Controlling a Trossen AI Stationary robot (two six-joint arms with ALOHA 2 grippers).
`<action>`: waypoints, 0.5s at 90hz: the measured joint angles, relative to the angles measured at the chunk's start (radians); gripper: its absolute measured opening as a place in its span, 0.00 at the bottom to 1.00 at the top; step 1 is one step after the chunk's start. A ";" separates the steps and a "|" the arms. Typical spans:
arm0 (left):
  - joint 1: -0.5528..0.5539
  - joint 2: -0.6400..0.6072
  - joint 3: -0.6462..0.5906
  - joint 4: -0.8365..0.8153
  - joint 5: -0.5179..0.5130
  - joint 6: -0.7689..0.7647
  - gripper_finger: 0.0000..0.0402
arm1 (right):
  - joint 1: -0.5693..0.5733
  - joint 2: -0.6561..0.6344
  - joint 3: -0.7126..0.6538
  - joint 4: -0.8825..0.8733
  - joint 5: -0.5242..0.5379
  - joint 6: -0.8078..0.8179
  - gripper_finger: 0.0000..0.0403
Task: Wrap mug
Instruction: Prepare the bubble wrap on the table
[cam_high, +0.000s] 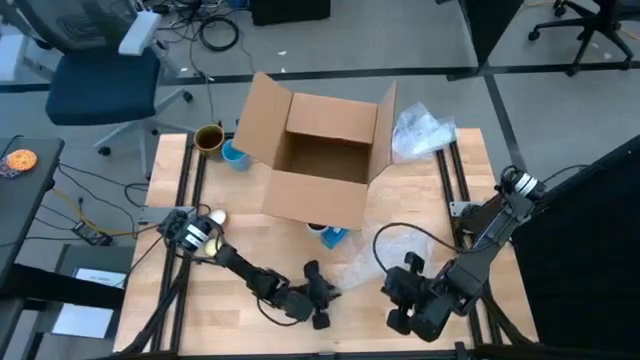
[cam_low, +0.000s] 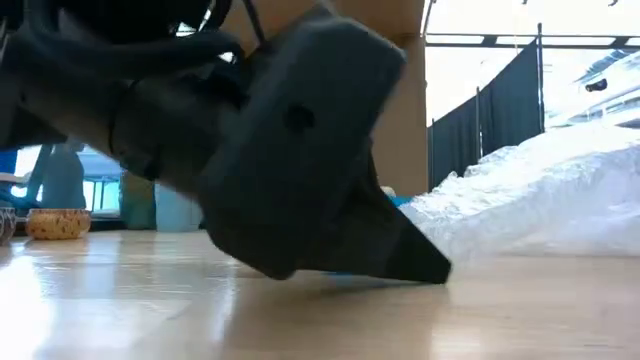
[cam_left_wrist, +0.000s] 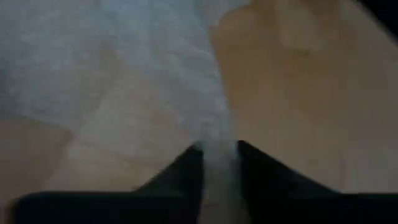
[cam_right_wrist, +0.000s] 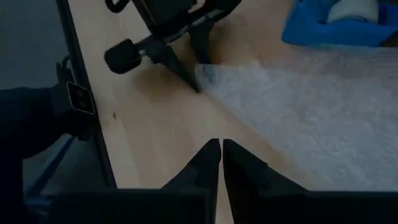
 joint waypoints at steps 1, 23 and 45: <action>0.000 -0.002 0.008 -0.018 0.000 0.001 0.05 | 0.000 0.000 0.000 0.000 0.000 -0.001 0.00; -0.026 -0.120 0.280 -0.594 0.017 0.114 0.00 | 0.020 -0.025 0.000 -0.005 0.050 -0.067 0.00; -0.063 -0.278 0.659 -1.288 0.011 0.241 0.00 | 0.020 -0.107 0.000 -0.003 0.168 -0.187 0.00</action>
